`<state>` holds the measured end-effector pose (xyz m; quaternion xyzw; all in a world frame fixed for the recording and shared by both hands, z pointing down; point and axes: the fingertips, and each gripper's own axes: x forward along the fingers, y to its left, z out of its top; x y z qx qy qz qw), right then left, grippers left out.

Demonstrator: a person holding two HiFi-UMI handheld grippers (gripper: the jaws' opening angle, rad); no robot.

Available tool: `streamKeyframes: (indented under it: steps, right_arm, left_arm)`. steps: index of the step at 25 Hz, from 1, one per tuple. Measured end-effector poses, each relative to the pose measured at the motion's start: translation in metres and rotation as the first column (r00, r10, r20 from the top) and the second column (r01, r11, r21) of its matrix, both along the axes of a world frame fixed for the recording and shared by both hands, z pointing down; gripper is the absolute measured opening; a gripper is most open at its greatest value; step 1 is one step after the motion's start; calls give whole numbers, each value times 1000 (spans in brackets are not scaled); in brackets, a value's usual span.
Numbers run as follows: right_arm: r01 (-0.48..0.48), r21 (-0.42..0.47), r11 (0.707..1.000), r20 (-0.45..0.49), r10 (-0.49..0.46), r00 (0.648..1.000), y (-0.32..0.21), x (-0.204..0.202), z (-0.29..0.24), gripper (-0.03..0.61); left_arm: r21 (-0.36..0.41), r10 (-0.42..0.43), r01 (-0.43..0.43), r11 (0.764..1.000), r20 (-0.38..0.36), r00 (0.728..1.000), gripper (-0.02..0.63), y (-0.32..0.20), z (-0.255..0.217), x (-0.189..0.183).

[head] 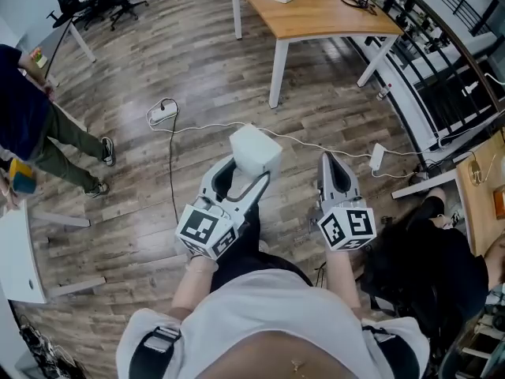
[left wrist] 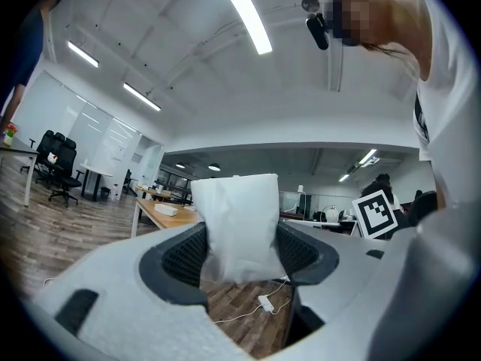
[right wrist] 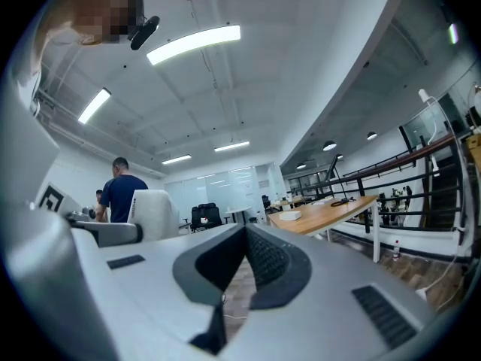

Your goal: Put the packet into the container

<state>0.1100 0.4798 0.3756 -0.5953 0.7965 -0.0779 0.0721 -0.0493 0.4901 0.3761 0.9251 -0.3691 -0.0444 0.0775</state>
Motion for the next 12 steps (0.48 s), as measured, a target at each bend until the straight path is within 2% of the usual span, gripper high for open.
streamKeyframes:
  steps: [12]
  right_arm:
    - [14, -8, 1000, 11, -14, 1000, -72, -7, 7, 11]
  left_arm:
    - [2, 0, 0, 1000, 0, 1000, 293, -72, 4, 0]
